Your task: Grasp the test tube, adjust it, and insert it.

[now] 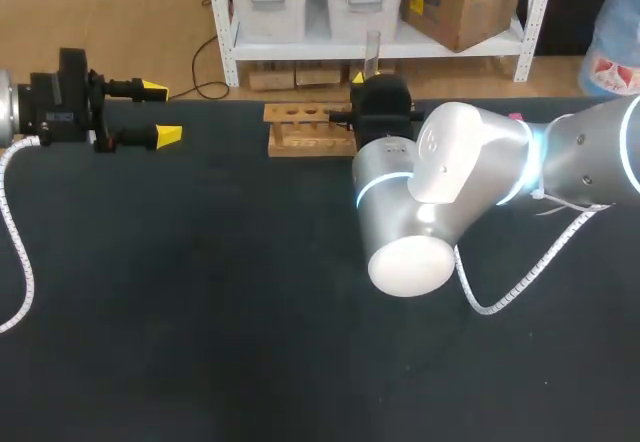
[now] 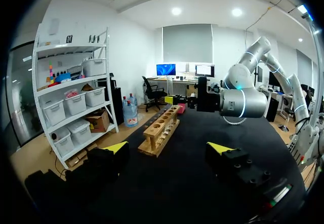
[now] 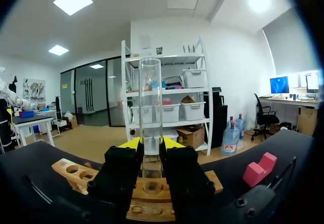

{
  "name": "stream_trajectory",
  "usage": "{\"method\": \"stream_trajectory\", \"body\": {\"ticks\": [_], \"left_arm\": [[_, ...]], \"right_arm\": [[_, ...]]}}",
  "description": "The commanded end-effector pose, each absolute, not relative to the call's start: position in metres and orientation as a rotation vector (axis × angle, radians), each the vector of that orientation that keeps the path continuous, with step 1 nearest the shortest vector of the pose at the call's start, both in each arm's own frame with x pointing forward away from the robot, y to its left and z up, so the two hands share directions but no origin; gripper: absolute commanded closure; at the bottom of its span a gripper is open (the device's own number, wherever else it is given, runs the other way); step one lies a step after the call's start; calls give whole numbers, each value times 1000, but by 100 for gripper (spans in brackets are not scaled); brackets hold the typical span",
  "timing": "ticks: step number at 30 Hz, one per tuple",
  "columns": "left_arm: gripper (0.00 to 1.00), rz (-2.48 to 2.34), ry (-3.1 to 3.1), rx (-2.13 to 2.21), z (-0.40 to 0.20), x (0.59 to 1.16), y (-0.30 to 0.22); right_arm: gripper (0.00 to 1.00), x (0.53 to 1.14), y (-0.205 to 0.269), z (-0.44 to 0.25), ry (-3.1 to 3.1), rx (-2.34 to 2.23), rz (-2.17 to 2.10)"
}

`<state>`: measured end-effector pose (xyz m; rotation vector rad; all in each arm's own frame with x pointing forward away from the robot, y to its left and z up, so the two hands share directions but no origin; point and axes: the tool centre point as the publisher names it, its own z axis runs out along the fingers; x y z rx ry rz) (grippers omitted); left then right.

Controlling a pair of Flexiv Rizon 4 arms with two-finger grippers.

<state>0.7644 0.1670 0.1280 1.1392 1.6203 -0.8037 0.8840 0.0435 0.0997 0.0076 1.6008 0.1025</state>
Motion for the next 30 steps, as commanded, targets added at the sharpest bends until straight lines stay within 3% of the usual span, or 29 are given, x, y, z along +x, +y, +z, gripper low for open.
{"method": "stream_trajectory", "body": {"ticks": [1, 2, 6, 8, 11, 30], "left_arm": [[0, -800, 1617, 1136, 127, 763, 167], [0, -800, 1617, 1136, 127, 763, 167], [0, -800, 1617, 1136, 127, 763, 167], [0, -800, 1617, 1136, 127, 763, 167], [0, -800, 1617, 1136, 127, 763, 167], [0, -800, 1617, 1136, 127, 763, 167]], "right_arm": [[100, 885, 42, 98, 1551, -314, 435], [100, 885, 43, 98, 1551, -314, 434], [56, 885, 43, 100, 1548, -309, 430], [47, 885, 42, 101, 1545, -305, 428], [0, 884, 41, 104, 1541, -300, 422], [0, 847, 7, 129, 1612, -510, 578]]}}
